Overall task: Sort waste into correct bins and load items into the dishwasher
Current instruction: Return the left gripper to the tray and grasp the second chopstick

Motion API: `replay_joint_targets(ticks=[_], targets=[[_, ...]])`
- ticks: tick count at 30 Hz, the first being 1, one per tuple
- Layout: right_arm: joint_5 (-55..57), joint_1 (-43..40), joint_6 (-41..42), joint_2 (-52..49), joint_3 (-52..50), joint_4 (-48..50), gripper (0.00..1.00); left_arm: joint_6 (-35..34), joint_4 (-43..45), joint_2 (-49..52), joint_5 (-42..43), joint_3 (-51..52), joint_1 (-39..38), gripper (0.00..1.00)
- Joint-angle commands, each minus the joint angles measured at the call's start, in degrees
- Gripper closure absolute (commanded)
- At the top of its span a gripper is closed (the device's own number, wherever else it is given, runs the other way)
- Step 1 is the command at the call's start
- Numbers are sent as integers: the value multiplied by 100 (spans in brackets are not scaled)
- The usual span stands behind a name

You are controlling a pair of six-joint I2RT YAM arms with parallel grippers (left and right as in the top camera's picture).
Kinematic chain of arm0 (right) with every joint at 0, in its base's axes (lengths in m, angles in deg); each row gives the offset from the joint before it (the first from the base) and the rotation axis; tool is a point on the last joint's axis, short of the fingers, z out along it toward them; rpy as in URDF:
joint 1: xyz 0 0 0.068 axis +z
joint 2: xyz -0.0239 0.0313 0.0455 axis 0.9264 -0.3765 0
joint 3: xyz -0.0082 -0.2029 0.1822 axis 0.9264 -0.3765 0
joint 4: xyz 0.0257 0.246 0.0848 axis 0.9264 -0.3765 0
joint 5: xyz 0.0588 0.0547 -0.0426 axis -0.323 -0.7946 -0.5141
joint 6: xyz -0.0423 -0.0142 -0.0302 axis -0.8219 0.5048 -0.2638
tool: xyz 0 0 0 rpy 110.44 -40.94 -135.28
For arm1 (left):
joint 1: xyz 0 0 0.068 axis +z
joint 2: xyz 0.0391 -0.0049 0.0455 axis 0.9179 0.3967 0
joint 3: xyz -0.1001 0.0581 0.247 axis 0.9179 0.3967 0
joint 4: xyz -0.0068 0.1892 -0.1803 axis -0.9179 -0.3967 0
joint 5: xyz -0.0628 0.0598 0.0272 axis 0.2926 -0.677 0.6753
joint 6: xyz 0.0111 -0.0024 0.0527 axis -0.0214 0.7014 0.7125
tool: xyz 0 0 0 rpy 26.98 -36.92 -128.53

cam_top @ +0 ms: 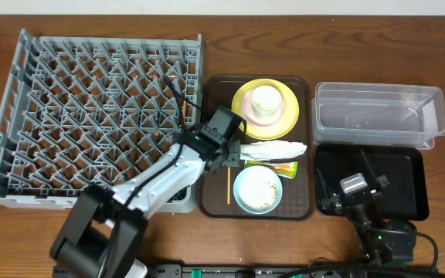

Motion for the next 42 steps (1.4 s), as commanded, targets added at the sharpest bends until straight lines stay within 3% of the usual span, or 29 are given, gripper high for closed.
replay_joint_targets(ticks=[1, 14, 29, 42], targets=[[-26, -52, 74, 11, -7, -24, 1, -232, 98, 170, -199, -33, -2, 73], [-26, -52, 74, 11, -7, -24, 1, -417, 131, 271, -437, -24, -291, 73], [-26, -52, 72, 11, -7, -24, 1, -774, -125, 273, -1488, -24, -748, 73], [-26, -52, 74, 11, -7, -24, 1, -1016, -168, 378, -1351, 74, -752, 74]])
